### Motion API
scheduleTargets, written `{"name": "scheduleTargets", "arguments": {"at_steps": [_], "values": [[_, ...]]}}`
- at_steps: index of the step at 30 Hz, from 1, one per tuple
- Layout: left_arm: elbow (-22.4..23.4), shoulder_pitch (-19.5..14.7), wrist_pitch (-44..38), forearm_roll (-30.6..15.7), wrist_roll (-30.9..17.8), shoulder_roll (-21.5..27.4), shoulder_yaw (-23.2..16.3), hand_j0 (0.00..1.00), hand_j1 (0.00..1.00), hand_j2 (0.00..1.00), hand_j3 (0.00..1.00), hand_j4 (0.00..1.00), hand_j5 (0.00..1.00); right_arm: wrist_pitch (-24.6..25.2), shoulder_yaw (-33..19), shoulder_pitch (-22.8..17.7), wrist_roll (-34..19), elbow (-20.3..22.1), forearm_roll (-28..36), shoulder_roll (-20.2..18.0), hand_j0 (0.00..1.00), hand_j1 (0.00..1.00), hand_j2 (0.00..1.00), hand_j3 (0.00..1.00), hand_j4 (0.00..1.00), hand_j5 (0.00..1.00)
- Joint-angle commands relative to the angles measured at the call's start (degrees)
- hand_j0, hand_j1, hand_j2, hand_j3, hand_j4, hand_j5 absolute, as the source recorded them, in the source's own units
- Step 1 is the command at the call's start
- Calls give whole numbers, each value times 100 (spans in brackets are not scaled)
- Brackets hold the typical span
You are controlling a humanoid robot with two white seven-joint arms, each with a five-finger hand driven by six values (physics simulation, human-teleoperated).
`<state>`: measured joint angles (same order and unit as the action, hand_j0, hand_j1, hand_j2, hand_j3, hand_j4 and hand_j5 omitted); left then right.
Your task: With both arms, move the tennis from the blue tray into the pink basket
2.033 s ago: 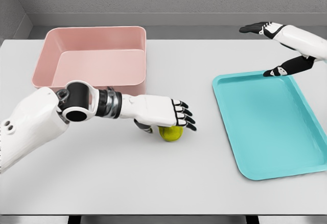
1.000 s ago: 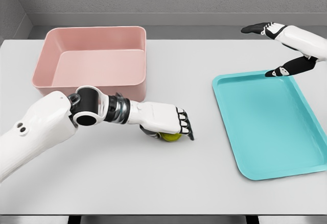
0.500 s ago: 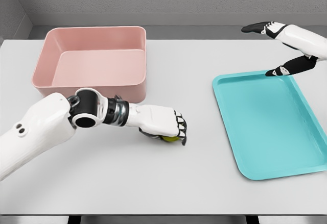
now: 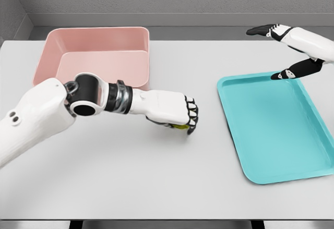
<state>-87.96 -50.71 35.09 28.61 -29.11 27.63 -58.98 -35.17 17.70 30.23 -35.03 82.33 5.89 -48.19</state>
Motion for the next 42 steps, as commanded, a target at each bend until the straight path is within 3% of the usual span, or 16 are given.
{"name": "scheduleTargets", "arguments": {"at_steps": [1,10,12,15,18,21,22,23,25,31,34,36,37,39,42], "values": [[-2,-26,-9,-312,107,155,88,47,47,47,47,47,47,17,5,-9,3,2,43,-6,100,100,100,100,100,100],[209,-114,-9,-972,107,1008,1916,47,47,47,47,47,47,17,-4,9,3,11,35,-6,100,100,100,100,100,100],[656,-132,-9,-980,107,1069,2197,47,47,47,47,47,47,17,-4,18,3,11,35,-6,100,100,100,100,100,100],[1816,-220,-9,-910,81,1025,2180,48,48,48,48,48,48,17,-4,9,3,11,26,-6,100,100,100,100,100,100],[2257,-167,-9,-558,54,946,2136,48,48,48,48,48,48,17,-4,0,3,11,35,-6,100,100,100,100,100,100],[2257,-141,-9,-567,54,946,2057,56,56,56,56,56,56,17,-4,9,3,11,26,-6,100,100,100,100,100,100],[2248,-141,-9,-593,63,937,2057,73,73,73,73,73,73,17,5,9,3,11,26,-6,100,100,100,100,100,100],[2257,-132,-9,-708,89,893,2065,100,100,100,100,100,100,17,5,9,3,11,26,-15,100,100,100,100,100,100],[2257,-123,-9,-954,89,920,2057,100,100,100,100,100,100,17,5,9,3,11,26,-15,100,100,100,100,100,100],[2257,-123,-9,-963,89,920,2057,100,100,100,100,100,100,17,-12,-9,3,11,35,-129,100,100,100,100,100,100],[1783,-123,-9,-1156,89,964,2057,100,100,100,100,100,100,17,-21,9,3,11,35,-129,100,100,100,100,100,100],[536,-18,-9,-1244,89,1270,2039,100,100,100,100,100,100,17,-21,0,3,11,35,-129,100,100,100,100,100,100],[140,167,-9,-1445,107,1342,2004,100,100,100,100,100,100,17,-21,0,3,11,35,-129,100,100,100,100,100,100],[-310,228,-9,-1516,107,1333,1890,100,100,100,100,100,100,17,-21,-9,3,11,35,-129,100,100,100,100,100,100],[-714,720,-9,-1517,107,1324,1872,100,100,100,100,100,100,17,-21,-17,3,11,35,-129,100,100,100,100,100,100]]}}
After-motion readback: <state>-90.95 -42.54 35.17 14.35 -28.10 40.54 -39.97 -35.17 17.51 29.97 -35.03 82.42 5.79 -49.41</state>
